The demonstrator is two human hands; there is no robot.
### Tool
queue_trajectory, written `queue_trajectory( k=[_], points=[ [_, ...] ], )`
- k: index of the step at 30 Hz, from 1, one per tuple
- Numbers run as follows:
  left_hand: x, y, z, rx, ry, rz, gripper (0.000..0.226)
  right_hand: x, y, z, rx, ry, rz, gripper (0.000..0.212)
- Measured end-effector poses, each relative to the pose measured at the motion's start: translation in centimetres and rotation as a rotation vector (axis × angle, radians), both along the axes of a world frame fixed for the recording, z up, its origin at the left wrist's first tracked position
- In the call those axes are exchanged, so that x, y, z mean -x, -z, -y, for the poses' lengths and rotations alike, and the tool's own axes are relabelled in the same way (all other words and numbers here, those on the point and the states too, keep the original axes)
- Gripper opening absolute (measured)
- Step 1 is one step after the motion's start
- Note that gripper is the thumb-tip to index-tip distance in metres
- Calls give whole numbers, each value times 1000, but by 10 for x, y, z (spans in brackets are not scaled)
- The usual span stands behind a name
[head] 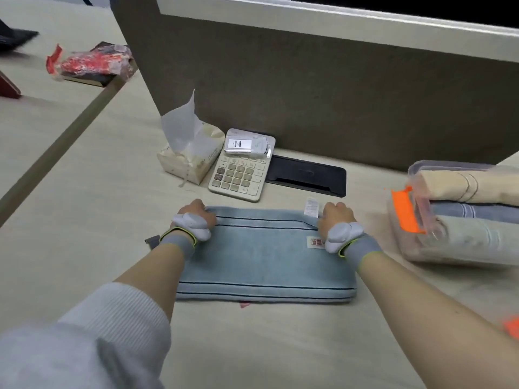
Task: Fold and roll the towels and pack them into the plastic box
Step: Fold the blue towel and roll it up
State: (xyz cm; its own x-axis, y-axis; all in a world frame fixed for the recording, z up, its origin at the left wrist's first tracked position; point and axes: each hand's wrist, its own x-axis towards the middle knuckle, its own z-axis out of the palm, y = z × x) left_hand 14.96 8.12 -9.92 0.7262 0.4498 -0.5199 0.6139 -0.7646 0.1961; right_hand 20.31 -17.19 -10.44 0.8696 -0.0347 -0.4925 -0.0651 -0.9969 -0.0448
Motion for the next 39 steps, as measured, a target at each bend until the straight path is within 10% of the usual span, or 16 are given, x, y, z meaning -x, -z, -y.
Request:
queue_trajectory(
  k=[14,24,29,39],
  points=[
    [-5,2,6,356,-267,39,54,33,10,-13,-103,-33,318,35],
    [1,7,-5,403,-323,49,17,44,6,-18,-7,-133,374,48],
    [-5,23,-19,364,-409,53,56,42,6,-19,44,-128,249,37],
    [-2,12,-11,323,-93,-16,21,39,16,-16,-30,-109,-92,62]
  ],
)
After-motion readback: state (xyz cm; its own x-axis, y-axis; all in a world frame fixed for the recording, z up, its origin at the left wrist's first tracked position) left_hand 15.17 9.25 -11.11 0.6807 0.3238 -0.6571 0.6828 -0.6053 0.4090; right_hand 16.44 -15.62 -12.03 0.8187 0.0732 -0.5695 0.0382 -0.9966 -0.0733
